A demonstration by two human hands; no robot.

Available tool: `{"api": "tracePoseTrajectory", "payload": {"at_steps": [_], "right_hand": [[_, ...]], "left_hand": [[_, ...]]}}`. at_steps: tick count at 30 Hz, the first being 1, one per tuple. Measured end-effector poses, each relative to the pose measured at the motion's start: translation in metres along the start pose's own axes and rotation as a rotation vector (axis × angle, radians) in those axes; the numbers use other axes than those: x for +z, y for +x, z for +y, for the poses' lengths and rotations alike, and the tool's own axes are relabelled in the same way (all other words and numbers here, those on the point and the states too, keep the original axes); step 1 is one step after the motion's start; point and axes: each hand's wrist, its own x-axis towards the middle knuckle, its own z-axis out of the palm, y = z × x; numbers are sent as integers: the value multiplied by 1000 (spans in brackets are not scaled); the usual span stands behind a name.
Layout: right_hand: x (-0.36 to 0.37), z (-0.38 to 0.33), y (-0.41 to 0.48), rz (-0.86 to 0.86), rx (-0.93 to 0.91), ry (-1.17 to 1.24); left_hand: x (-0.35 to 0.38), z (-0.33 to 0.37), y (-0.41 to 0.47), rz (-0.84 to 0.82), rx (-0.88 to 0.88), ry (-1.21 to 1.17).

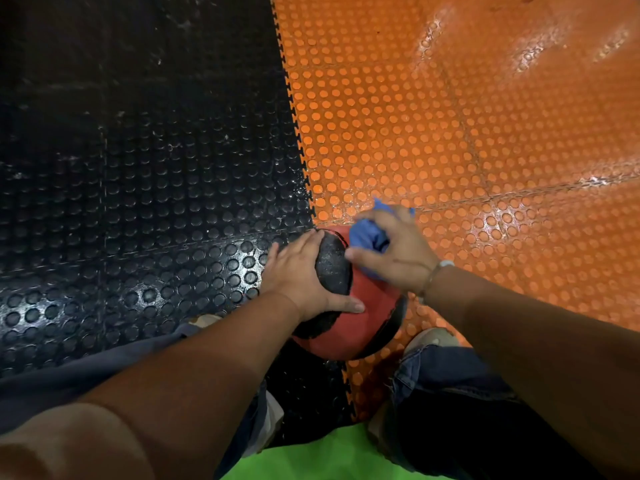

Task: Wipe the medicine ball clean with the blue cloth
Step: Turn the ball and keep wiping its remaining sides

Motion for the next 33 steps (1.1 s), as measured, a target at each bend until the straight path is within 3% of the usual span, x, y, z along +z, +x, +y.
{"api": "tracePoseTrajectory", "payload": {"at_steps": [3, 6, 8, 11, 16, 21, 26, 31, 33], "right_hand": [[3, 7, 3, -105, -56, -244], [0, 7, 5, -60, 85, -284], [2, 3, -4, 4, 69, -326], [1, 2, -16, -11, -21, -333], [-15, 18, 1, 66, 158, -348], [-2, 1, -24, -17, -35, -358], [-16, 10, 6, 53, 130, -397], [-2, -4, -18, -70, -52, -416], [-10, 6, -3, -33, 55, -402]], "left_hand": [[3, 1, -1, -24, 51, 55], [4, 10, 2, -44, 58, 60], [5, 18, 3, -56, 52, 76], [5, 26, 3, -83, 51, 80], [10, 36, 3, -80, 81, 93], [4, 33, 7, -138, 61, 122], [2, 36, 8, -128, 29, 105], [-3, 35, 13, -165, 6, 114], [-2, 37, 12, -165, 20, 122]]}}
